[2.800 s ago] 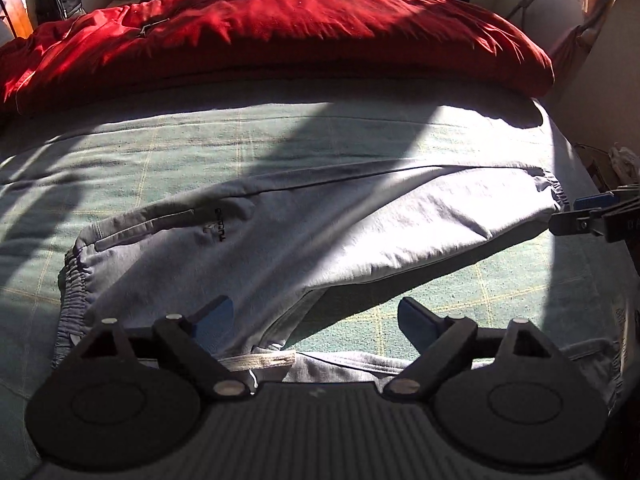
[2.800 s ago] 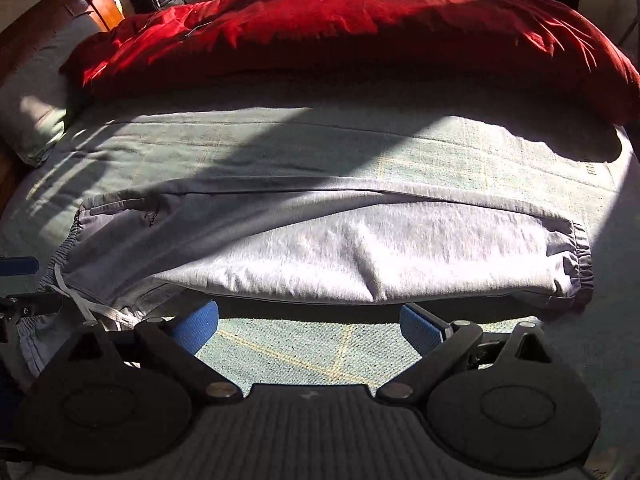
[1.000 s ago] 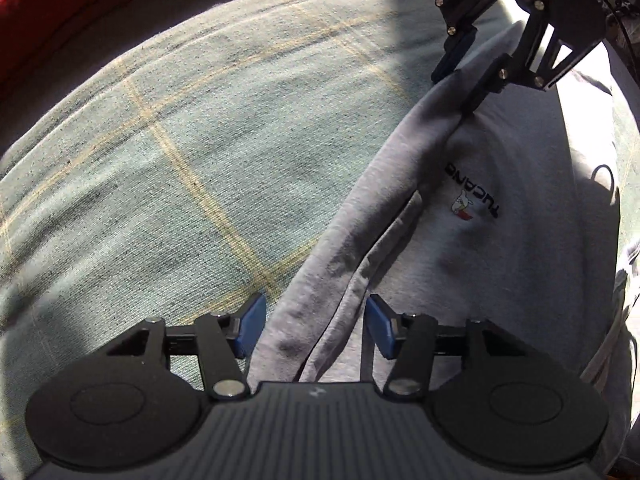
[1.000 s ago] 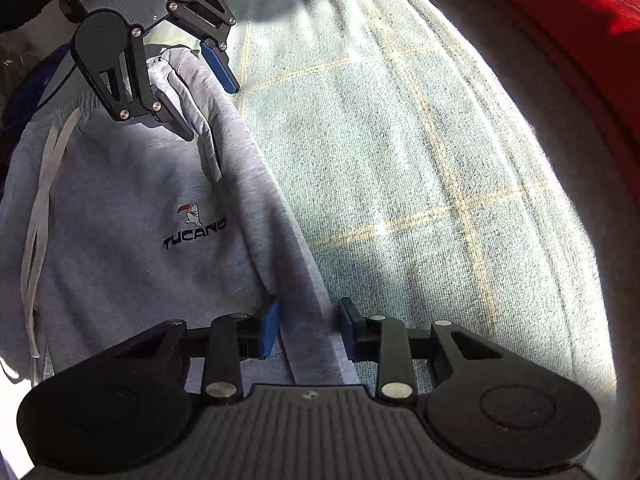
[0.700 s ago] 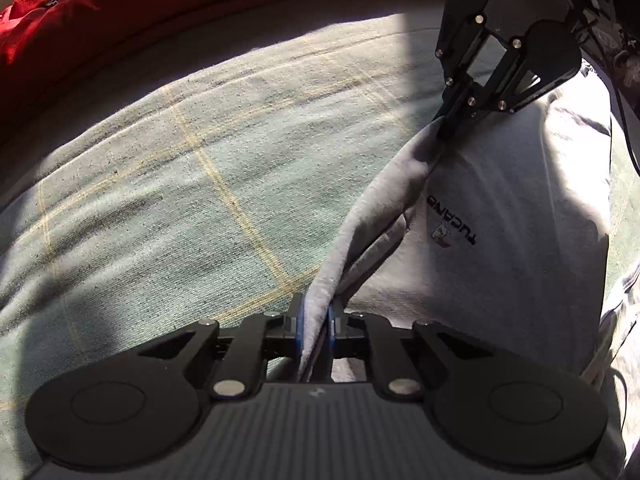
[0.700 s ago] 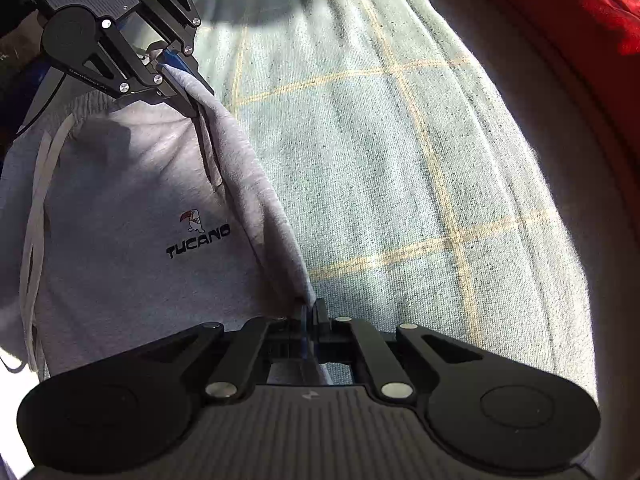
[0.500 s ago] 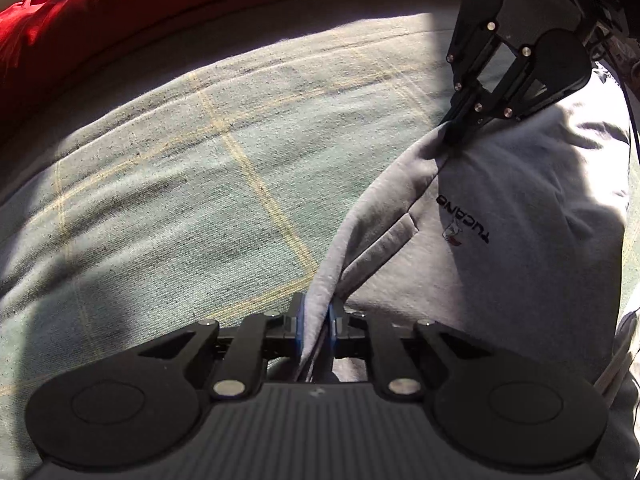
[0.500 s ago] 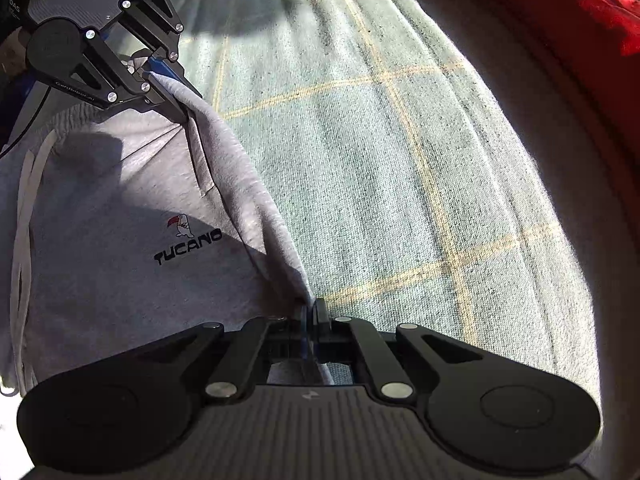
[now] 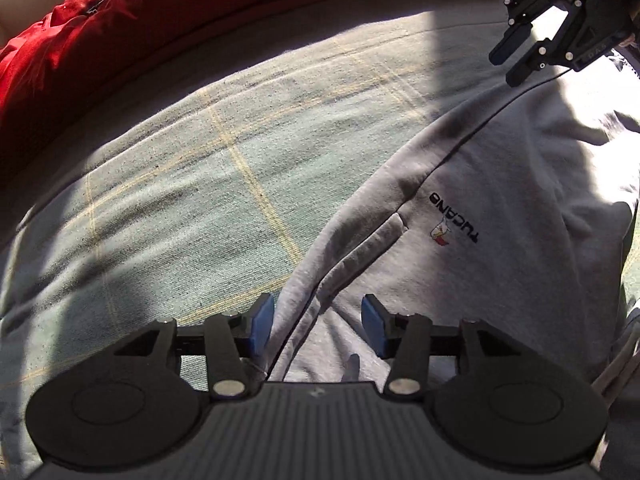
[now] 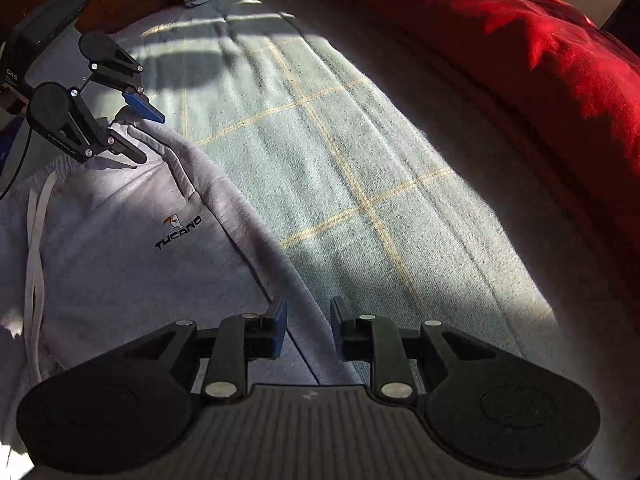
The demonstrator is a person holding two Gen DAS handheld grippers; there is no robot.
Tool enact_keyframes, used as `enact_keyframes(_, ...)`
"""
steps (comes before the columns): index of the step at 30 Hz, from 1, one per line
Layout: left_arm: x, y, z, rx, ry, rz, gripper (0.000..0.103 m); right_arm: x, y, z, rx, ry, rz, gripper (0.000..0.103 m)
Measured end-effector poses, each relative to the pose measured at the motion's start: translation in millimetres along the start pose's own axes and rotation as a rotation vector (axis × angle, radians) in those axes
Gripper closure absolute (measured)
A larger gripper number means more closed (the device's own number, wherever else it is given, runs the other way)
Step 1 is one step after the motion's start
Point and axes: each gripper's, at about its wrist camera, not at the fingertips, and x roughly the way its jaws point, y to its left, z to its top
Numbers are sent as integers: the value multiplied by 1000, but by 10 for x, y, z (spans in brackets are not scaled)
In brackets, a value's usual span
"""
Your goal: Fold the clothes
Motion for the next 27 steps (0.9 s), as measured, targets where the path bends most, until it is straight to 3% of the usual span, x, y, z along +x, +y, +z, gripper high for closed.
enact_keyframes(4,-170,-209,151,3,-35,5,51,-380,-209,-490,15,69,-89,69)
enact_keyframes(7,-194,-515,372,86,-73,-46,44,-615,-378,-928,39,129,-147,68)
enact_keyframes(12,106,-1290,981,297,-129,-129,43,-937,-692,-1630,83,220,-241,68)
enact_keyframes(17,449,-1675,1311,375,-114,-182,43,-1135,-1115,-2213,129,261,-310,68)
enact_keyframes(22,744,-1925,1517,440,-74,-204,44,-1028,-1328,-2537,46,305,-340,68)
enact_keyframes(27,980,-2103,1674,486,-36,-229,44,-892,-1422,-2584,-24,326,-259,68)
